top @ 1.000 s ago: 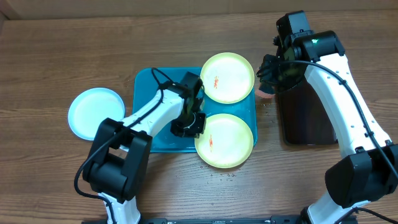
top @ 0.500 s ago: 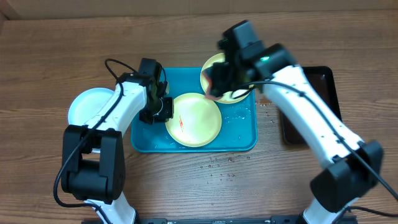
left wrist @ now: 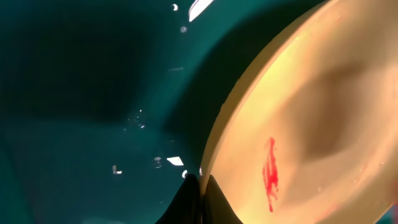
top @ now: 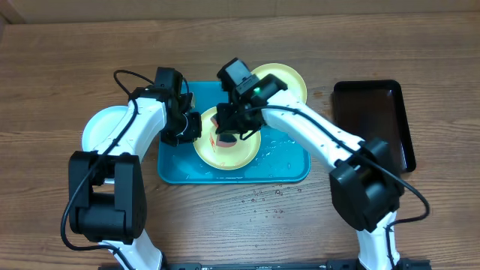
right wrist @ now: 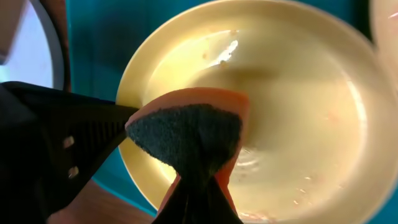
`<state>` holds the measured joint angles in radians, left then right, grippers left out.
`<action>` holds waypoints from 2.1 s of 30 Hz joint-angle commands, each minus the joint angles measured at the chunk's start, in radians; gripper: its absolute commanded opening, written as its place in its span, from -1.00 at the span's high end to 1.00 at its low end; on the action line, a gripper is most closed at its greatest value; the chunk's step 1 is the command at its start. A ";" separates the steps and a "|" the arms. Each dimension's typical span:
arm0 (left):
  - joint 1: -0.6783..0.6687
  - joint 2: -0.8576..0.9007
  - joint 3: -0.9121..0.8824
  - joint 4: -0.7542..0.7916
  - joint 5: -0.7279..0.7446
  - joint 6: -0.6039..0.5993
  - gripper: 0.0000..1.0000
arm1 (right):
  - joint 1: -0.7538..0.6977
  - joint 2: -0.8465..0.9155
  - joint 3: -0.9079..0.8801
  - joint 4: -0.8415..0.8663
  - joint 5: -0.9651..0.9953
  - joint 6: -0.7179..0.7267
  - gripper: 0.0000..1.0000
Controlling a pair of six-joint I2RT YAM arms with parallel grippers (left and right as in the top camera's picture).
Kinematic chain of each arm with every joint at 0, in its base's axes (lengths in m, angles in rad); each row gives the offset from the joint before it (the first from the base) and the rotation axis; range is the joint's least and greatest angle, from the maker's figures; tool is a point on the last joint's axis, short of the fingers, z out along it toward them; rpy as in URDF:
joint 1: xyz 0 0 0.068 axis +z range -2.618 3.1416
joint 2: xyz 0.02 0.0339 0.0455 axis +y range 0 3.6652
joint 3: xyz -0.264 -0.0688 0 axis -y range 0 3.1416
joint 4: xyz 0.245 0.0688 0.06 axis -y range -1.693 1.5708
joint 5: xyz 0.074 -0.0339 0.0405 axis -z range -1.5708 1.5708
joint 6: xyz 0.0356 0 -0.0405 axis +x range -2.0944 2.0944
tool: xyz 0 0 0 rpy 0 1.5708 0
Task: Clean dirty plates on tray and stack at the side
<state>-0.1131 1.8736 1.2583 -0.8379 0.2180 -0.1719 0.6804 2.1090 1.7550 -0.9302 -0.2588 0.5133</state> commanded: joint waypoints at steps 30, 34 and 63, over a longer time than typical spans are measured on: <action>0.070 -0.023 0.013 -0.004 0.138 0.039 0.92 | 0.010 0.158 0.028 -0.045 0.151 0.082 0.93; 0.070 -0.023 0.013 -0.011 0.138 0.046 0.92 | 0.004 0.158 0.053 -0.059 0.202 0.082 0.93; -0.026 0.021 -0.111 0.171 0.143 -0.103 0.31 | 0.032 0.226 0.076 -0.002 0.111 0.087 0.93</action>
<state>-0.1074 1.8835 1.1656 -0.6910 0.3454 -0.2489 0.7006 2.2910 1.8214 -0.9283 -0.1036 0.5957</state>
